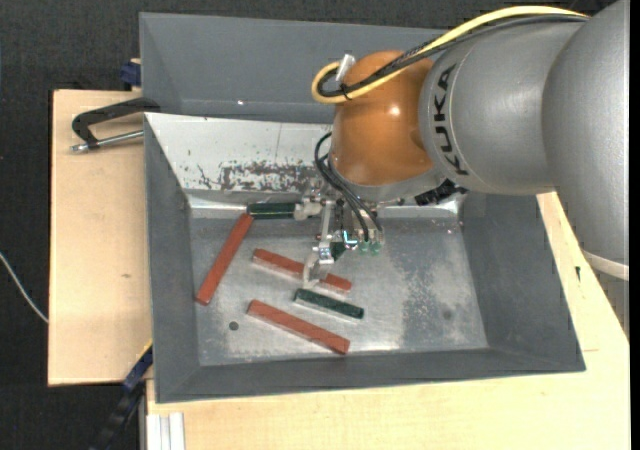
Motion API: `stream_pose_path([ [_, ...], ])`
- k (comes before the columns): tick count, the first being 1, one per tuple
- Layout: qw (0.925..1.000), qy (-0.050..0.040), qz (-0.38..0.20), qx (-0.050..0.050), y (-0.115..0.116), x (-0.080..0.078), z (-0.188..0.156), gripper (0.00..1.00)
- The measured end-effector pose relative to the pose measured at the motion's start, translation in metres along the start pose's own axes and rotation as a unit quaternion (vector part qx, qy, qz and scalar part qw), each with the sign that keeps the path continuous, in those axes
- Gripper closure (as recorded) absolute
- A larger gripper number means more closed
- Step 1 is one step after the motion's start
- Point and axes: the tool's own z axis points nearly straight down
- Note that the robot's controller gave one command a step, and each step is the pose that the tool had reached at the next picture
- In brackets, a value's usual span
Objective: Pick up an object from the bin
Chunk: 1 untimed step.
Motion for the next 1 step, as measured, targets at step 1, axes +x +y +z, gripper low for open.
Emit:
stream_pose_path([
  [1,1.0000,-0.0041,0.001,-0.001,-0.0004,-0.0020,-0.0047,0.00],
])
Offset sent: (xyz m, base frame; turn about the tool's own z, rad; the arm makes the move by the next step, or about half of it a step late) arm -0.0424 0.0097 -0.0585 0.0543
